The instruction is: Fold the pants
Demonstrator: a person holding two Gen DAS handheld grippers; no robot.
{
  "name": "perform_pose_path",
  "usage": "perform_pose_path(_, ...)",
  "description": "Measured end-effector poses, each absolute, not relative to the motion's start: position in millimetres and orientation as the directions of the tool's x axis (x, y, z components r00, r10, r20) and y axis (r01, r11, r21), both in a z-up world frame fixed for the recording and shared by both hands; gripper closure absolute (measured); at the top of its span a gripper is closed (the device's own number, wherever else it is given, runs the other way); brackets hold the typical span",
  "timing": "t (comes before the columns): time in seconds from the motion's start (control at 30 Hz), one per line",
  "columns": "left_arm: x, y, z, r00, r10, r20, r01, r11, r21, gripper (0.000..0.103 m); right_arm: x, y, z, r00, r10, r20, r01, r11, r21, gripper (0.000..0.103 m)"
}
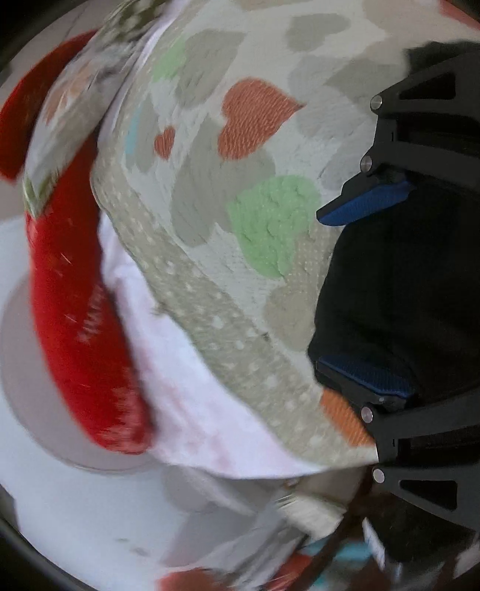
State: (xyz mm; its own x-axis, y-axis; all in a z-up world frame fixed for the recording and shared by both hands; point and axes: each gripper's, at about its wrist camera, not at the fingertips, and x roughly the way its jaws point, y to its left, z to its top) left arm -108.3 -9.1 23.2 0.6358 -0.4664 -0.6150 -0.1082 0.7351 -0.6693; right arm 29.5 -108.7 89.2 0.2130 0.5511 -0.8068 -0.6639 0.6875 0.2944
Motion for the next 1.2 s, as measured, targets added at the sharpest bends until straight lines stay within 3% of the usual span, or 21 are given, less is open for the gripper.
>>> perform_pose_path(0.17, -103.8, -1.2, 19.7, 0.658, -0.481, -0.579, -0.111, 0.699, -0.707, 0.027, 40.0, -81.0, 66.2, 0.147, 0.521, -0.840, -0.716, 0.643, 0.273, 0.031)
perform_pose_path(0.3, -99.2, -1.3, 18.7, 0.666, -0.470, -0.579, -0.112, 0.705, -0.701, 0.027, 49.4, -78.6, 50.3, 0.109, 0.551, -0.827, -0.690, 0.641, 0.336, 0.031)
perform_pose_path(0.37, -96.7, -2.9, 19.5, 0.670, -0.462, -0.581, -0.104, 0.717, -0.689, 0.027, 47.3, -83.5, 47.0, 0.105, 0.584, -0.805, -0.682, 0.631, 0.369, 0.041)
perform_pose_path(0.43, -92.2, -4.9, 21.7, 0.671, -0.455, -0.585, -0.093, 0.731, -0.676, 0.028, 43.3, -83.5, 50.4, 0.098, 0.600, -0.794, -0.687, 0.617, 0.382, 0.059)
perform_pose_path(0.47, -91.4, -5.9, 24.4, 0.673, -0.452, -0.585, -0.083, 0.740, -0.667, 0.037, 40.3, -86.4, 54.4, 0.104, 0.610, -0.786, -0.692, 0.612, 0.383, 0.062)
perform_pose_path(0.5, -87.0, -8.9, 27.2, 0.672, -0.451, -0.588, -0.070, 0.751, -0.656, 0.056, 37.9, -88.4, 59.4, 0.114, 0.613, -0.782, -0.695, 0.611, 0.378, 0.067)
perform_pose_path(0.57, -85.2, -14.7, 38.0, 0.670, -0.450, -0.590, -0.029, 0.779, -0.627, 0.071, 34.3, -94.9, 72.1, 0.138, 0.627, -0.767, -0.697, 0.612, 0.375, 0.077)
perform_pose_path(0.8, -91.9, -64.2, 98.2, 0.702, -0.478, -0.527, 0.205, 0.846, -0.493, 0.072, 19.7, -172.9, 142.6, 0.291, 0.727, -0.622, -0.661, 0.623, 0.419, 0.090)
perform_pose_path(0.93, -84.6, -120.7, 108.5, 0.624, -0.565, -0.540, 0.382, 0.823, -0.420, 0.072, -1.8, -244.3, 166.8, 0.399, 0.719, -0.570, -0.610, 0.671, 0.421, 0.090)
perform_pose_path(1.1, -75.8, -194.6, 85.1, 0.458, -0.630, -0.628, 0.561, 0.752, -0.346, 0.072, -21.3, -320.7, 152.8, 0.477, 0.641, -0.601, -0.454, 0.765, 0.457, 0.089)
perform_pose_path(1.17, -73.9, -216.0, 74.4, 0.413, -0.634, -0.654, 0.594, 0.732, -0.334, 0.072, -29.8, -347.7, 141.8, 0.514, 0.588, -0.625, -0.375, 0.809, 0.453, 0.084)
perform_pose_path(1.2, -72.9, -223.1, 70.7, 0.402, -0.625, -0.669, 0.602, 0.731, -0.322, 0.067, -33.3, -360.6, 136.9, 0.530, 0.571, -0.627, -0.342, 0.820, 0.459, 0.073)
